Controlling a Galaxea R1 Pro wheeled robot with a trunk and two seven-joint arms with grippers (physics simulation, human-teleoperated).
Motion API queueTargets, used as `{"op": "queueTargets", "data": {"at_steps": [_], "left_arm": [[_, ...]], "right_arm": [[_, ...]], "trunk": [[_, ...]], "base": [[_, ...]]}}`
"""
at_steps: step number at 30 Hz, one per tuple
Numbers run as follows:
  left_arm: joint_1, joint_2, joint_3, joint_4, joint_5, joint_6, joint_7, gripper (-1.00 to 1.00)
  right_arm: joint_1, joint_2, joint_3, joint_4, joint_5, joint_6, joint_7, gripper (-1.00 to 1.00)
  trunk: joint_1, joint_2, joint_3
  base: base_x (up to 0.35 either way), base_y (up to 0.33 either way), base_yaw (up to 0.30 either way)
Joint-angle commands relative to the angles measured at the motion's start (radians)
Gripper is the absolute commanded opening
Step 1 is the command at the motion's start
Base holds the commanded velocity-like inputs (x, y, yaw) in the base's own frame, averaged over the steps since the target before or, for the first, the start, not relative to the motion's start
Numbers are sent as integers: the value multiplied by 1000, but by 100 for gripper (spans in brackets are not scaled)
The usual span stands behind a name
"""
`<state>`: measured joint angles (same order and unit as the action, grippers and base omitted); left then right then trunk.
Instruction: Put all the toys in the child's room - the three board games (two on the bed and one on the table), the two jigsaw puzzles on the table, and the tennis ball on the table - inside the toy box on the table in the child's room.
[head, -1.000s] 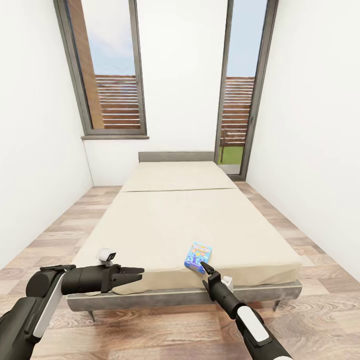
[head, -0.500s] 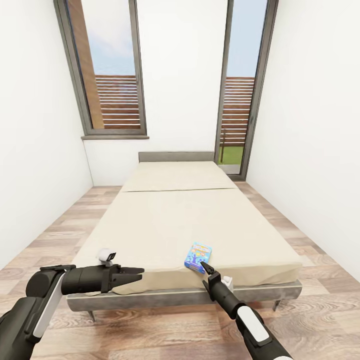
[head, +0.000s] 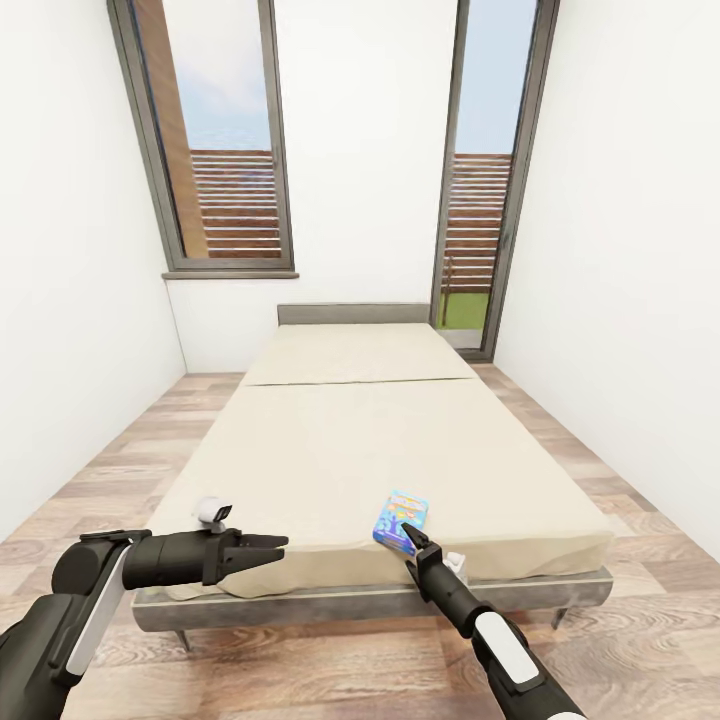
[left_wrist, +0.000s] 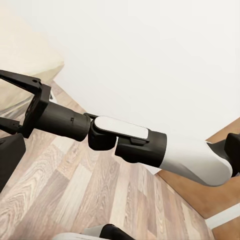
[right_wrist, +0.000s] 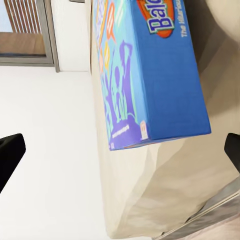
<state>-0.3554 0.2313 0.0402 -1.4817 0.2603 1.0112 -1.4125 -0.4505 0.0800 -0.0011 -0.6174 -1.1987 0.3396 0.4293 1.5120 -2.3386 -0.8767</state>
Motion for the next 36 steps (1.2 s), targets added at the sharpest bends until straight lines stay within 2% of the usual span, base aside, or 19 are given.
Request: {"op": "queueTargets", "data": {"at_steps": [1,36], "left_arm": [[0,0,0,0,2,10,-2,100],[0,-1,-3,0,0,10,1,100]], "right_arm": [[0,0,0,0,-10,6,0,100],[0,0,0,1,-10,6,0,100]], "trunk": [[0,0,-1],[0,0,-1]], "base": [[3,1,0],[33,0,0]]}}
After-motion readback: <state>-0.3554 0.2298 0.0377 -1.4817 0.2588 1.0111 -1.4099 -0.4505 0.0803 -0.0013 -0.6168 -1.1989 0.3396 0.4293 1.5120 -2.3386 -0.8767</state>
